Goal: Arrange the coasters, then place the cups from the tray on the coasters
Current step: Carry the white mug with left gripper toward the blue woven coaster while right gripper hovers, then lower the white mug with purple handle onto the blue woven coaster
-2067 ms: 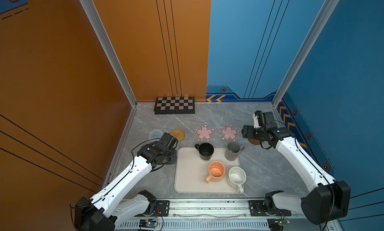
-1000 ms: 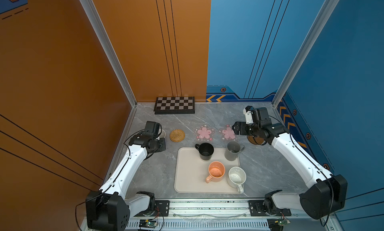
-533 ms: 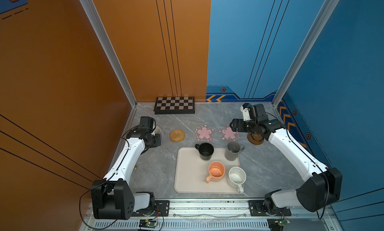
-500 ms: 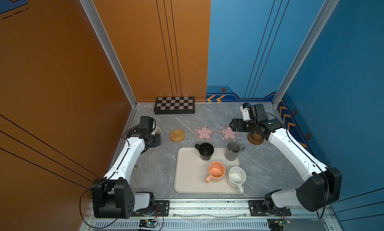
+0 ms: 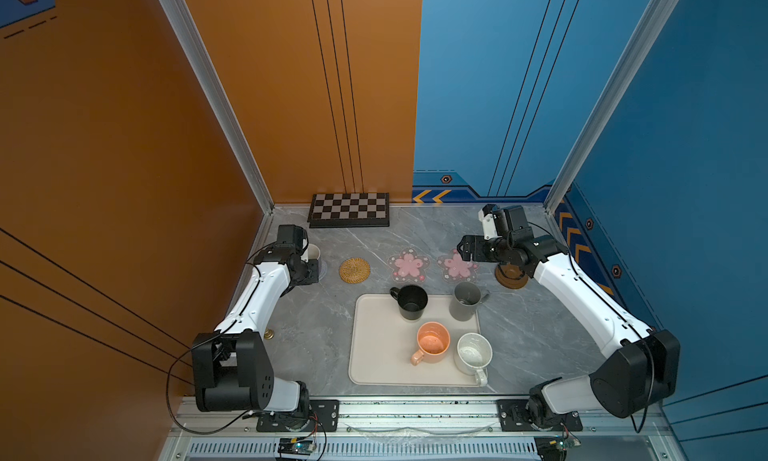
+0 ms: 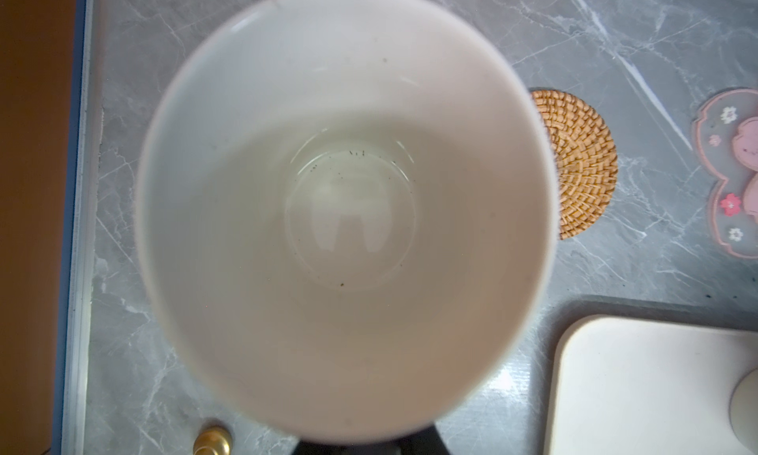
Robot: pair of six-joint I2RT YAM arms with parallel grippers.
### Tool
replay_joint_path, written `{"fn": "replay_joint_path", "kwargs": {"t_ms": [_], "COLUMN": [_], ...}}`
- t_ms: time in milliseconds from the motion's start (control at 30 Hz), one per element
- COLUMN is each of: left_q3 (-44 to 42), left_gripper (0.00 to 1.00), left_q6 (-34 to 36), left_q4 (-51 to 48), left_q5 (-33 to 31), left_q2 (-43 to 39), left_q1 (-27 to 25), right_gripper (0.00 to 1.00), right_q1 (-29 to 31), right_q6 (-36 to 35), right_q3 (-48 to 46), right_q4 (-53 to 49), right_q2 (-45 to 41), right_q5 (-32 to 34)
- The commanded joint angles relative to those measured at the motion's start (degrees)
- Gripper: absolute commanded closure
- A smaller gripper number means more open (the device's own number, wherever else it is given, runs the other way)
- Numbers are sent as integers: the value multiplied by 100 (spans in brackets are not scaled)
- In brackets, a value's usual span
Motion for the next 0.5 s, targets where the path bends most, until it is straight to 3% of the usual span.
{"fn": "replay_joint_path", "kwargs": {"t_ms": [0,467], "left_q3": [90,-263], "left_gripper": [100,100], "left_q6": [158,201], "left_q4": [541,1138], "left_q5": [122,327], "left_q2": [26,106], "left_q1": [109,194], "right_gripper": [9,9], "right_q1": [46,45], "right_q6": [32,-71], "right_q3": [211,189], "right_q4": [-132,-132], "right_q2": [99,245], "right_q5": [175,252]}}
